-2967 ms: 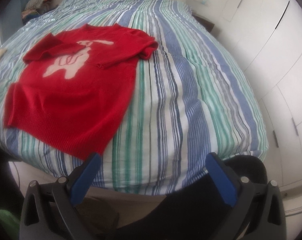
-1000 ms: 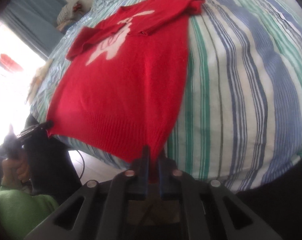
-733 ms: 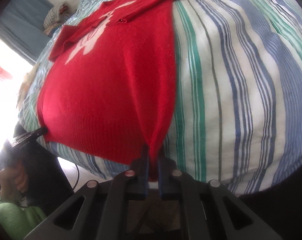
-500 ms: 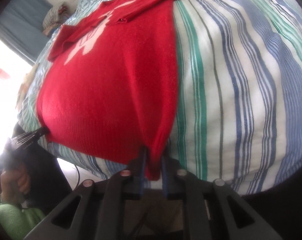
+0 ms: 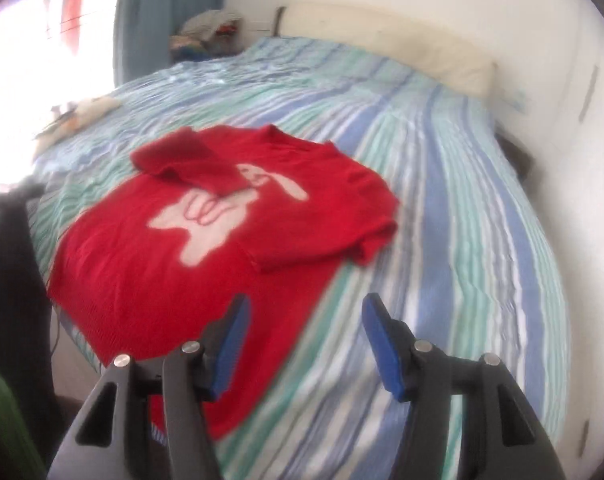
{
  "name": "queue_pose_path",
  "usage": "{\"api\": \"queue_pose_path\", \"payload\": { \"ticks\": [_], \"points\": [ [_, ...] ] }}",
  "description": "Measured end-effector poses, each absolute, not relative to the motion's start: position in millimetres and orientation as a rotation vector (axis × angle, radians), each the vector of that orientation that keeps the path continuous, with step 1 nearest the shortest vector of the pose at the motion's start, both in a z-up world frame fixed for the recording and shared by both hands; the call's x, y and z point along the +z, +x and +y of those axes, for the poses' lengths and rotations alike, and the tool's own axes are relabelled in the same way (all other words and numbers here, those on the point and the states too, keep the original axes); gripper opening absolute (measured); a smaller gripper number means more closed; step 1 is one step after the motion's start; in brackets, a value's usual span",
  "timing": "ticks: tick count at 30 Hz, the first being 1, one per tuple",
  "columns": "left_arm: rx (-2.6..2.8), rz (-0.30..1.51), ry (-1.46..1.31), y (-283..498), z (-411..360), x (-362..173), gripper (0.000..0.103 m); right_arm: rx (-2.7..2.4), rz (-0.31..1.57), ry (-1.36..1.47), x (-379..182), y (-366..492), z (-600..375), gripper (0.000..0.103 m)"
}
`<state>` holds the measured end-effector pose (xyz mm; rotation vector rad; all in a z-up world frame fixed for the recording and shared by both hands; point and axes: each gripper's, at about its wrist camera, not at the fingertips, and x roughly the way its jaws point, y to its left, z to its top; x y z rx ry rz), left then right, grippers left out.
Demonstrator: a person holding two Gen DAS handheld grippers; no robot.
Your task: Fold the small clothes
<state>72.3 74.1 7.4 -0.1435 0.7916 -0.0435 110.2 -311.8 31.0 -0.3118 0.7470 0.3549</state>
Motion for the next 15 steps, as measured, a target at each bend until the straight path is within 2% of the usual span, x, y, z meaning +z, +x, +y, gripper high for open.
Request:
{"api": "queue_pose_path", "payload": {
  "ticks": [7, 8, 9, 10, 15],
  "points": [
    [-0.052, 0.828, -0.215, 73.9, 73.4, -17.6, 0.096, 0.513, 0.835, -0.365, -72.7, 217.6, -252.9, 0.056],
    [-0.043, 0.832, -0.227, 70.9, 79.1, -20.1, 0.096, 0.518, 0.854, -0.276, -74.7, 229.0, -261.3, 0.049],
    [-0.029, 0.835, -0.235, 66.4, 84.3, -23.4, 0.096, 0.505, 0.867, -0.182, -71.4, 238.0, -272.8, 0.022],
    [-0.012, 0.84, -0.242, 63.5, 91.0, -25.6, 0.096, 0.473, 0.868, -0.112, -63.9, 243.3, -286.0, 0.007],
    [0.06, 0.882, -0.3, 55.6, 121.1, -35.8, 0.095, 0.278, 0.696, 0.161, 0.0, 230.6, -394.6, 0.008]
  ]
}}
